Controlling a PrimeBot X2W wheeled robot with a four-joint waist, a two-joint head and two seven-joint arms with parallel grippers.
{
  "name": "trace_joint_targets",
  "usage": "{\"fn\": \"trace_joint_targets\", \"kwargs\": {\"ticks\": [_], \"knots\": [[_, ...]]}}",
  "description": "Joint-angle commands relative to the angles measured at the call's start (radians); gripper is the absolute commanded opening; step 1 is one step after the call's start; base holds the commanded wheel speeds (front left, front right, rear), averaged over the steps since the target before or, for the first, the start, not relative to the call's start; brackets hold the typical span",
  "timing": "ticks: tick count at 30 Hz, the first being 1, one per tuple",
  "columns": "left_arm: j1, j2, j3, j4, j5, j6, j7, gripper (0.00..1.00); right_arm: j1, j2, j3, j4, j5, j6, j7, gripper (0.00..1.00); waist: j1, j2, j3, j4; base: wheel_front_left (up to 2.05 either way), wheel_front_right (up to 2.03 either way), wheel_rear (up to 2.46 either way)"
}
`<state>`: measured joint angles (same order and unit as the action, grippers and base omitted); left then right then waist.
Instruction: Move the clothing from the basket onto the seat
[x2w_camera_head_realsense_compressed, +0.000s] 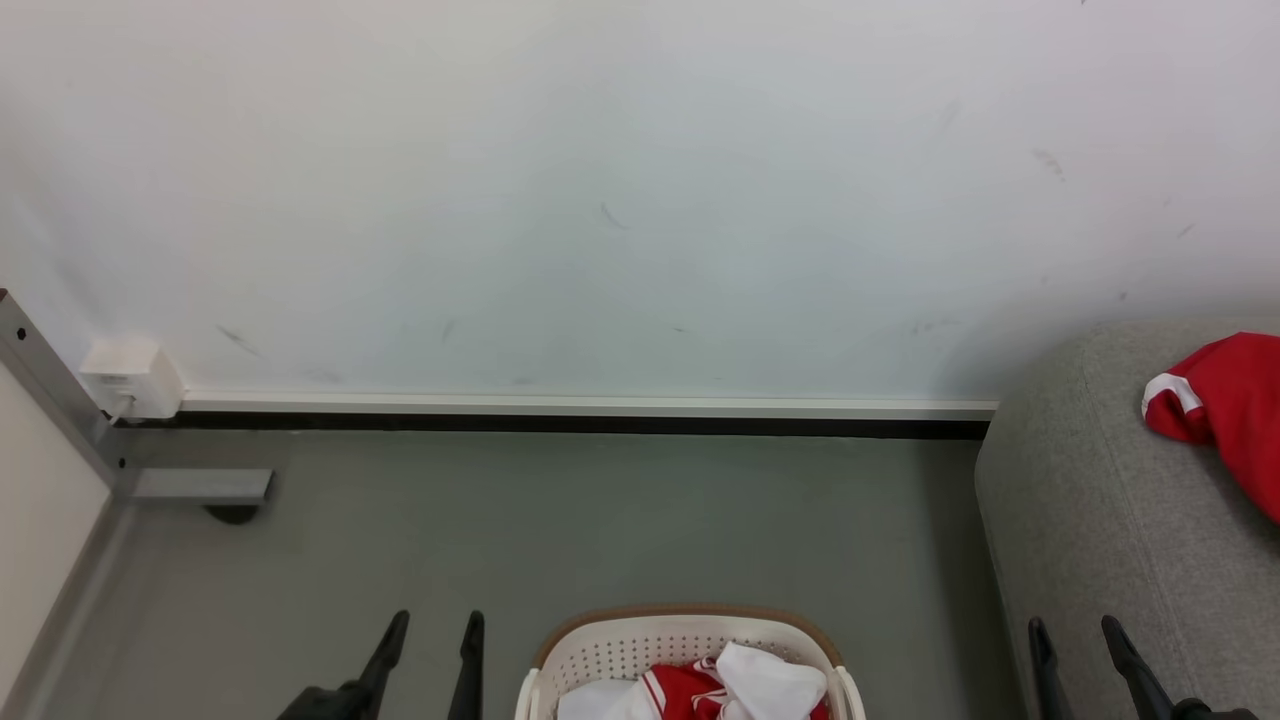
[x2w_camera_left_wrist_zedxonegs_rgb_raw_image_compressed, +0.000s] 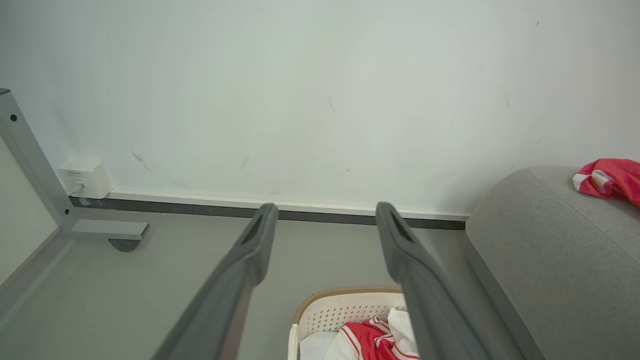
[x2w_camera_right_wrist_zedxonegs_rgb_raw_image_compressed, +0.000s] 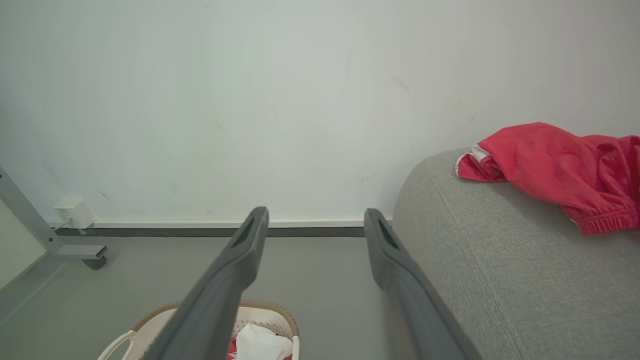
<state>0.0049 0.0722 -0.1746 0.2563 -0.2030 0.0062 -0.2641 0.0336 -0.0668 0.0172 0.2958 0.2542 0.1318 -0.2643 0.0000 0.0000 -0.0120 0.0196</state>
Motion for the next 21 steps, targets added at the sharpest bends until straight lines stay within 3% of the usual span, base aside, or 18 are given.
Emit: {"fn": "trace_joint_targets", "kwargs": {"ticks": [1, 12, 21], "knots": [[0.011, -0.004, 0.008, 0.002, 0.012, -0.006, -0.001, 1.00, 0.000, -0.001, -0.001, 0.003, 0.010, -0.002, 0.000, 1.00, 0.0000, 0.0000, 0.000, -0.001, 0.00, 0.00, 0.00], [-0.010, -0.016, 0.018, -0.014, 0.034, -0.026, -0.001, 1.00, -0.016, -0.004, 0.004, -0.005, 0.013, -0.002, 0.000, 1.00, 0.0000, 0.0000, 0.012, -0.028, 0.00, 0.00, 0.00], [-0.084, -0.019, -0.044, -0.004, 0.044, -0.046, -0.001, 1.00, -0.051, -0.013, 0.005, -0.023, 0.017, -0.002, 0.000, 1.00, 0.0000, 0.0000, 0.049, -0.131, 0.00, 0.00, 0.00]]}}
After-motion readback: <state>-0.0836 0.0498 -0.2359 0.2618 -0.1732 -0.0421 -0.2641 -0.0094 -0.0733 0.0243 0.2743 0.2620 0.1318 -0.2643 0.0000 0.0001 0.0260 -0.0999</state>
